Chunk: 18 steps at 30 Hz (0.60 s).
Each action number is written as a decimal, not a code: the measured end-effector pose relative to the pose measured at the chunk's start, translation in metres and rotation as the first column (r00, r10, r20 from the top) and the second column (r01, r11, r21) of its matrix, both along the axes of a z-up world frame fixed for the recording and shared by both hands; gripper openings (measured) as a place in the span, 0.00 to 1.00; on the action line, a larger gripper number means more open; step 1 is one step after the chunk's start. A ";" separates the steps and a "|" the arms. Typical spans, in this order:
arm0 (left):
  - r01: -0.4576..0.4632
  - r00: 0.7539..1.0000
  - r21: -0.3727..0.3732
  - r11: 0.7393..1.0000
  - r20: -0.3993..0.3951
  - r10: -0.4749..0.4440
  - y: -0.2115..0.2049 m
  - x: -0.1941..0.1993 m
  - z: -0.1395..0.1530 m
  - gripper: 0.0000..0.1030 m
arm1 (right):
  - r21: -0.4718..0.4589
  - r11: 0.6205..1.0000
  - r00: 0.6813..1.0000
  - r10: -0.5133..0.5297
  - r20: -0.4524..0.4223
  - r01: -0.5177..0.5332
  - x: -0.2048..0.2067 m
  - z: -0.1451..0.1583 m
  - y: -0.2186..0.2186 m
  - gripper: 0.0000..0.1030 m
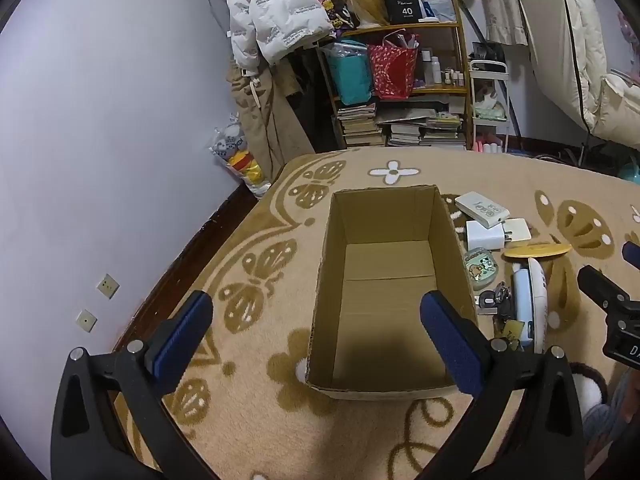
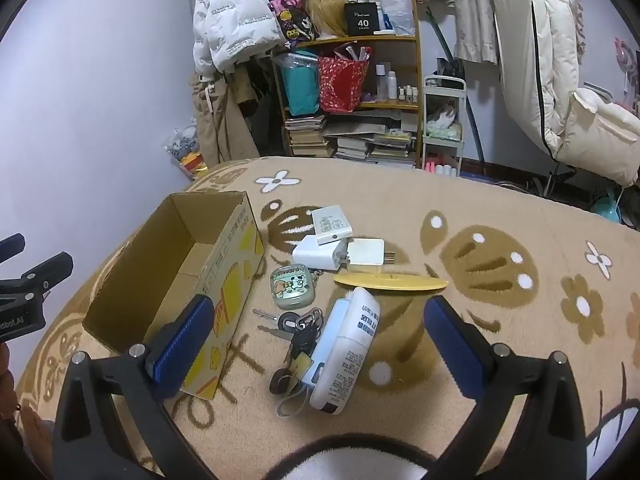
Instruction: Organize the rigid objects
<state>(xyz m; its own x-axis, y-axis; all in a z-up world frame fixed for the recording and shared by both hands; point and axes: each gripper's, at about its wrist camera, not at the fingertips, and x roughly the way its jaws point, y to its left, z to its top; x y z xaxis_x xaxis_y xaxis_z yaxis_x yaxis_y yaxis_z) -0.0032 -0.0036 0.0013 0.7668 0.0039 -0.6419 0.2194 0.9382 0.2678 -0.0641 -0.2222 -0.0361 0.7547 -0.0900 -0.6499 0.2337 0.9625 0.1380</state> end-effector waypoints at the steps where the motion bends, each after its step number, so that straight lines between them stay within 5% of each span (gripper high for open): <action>1: -0.002 1.000 0.001 1.000 0.002 0.002 0.000 0.000 0.001 1.00 | 0.002 1.000 1.000 0.000 0.001 0.000 0.000 0.000 0.000 1.00; 18: -0.002 1.000 0.030 1.000 0.003 0.002 -0.001 0.002 -0.004 1.00 | -0.014 1.000 1.000 -0.004 0.001 0.004 -0.001 0.001 0.002 1.00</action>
<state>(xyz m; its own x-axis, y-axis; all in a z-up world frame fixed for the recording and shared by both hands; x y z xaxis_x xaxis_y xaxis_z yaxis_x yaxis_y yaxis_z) -0.0010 -0.0046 -0.0029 0.7686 0.0248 -0.6393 0.2169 0.9300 0.2968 -0.0655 -0.2207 -0.0354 0.7552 -0.1023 -0.6475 0.2377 0.9632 0.1251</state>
